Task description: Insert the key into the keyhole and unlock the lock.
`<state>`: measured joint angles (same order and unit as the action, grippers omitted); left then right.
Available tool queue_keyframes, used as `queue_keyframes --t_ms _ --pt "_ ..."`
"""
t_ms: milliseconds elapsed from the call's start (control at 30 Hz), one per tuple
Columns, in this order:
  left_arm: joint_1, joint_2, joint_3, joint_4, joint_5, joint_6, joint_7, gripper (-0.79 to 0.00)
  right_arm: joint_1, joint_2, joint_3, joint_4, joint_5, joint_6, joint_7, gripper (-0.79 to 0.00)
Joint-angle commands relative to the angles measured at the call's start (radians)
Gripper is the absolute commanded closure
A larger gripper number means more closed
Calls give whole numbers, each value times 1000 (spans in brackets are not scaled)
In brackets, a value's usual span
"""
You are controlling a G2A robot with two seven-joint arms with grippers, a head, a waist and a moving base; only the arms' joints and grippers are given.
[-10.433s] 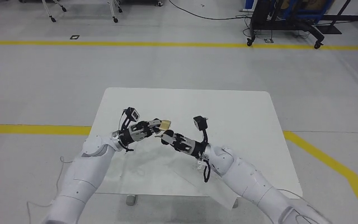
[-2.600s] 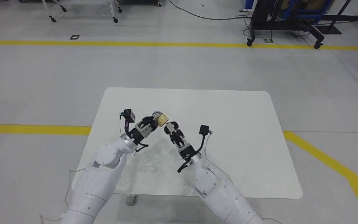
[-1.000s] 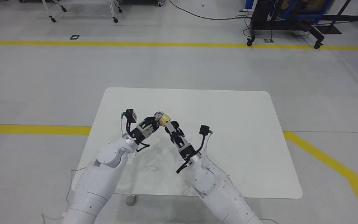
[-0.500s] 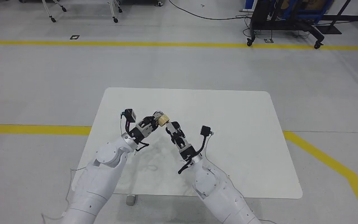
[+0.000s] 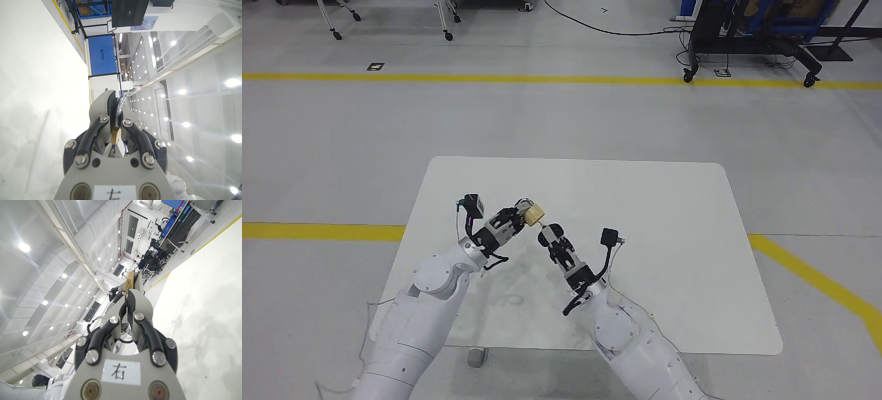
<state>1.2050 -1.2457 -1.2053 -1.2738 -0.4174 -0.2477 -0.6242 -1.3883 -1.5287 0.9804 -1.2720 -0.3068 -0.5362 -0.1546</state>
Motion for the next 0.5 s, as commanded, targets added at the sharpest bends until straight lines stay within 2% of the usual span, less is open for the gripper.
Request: queue_keyframes --t_ms 0,333,367,400,433,467 --pt "2 0 1 -4 2 0 1 0 4 -1 -1 0 3 12 5 0" --pt "-3 -1 3 -1 0 5 -31 0 32 -8 -6 15 28 22 14 0" --pt "-3 -1 3 -1 -2 3 -30 0 32 -9 -7 15 38 10 17 -71" --pt "-2 -1 2 -1 -8 1 -31 0 32 -9 -8 15 52 -6 21 -526" --pt "-2 -1 -1 0 -15 -2 -32 0 33 -10 -7 16 61 -22 21 -785" --pt "-1 -1 -4 1 -23 -4 -33 0 33 -10 -5 20 67 -36 20 -785"
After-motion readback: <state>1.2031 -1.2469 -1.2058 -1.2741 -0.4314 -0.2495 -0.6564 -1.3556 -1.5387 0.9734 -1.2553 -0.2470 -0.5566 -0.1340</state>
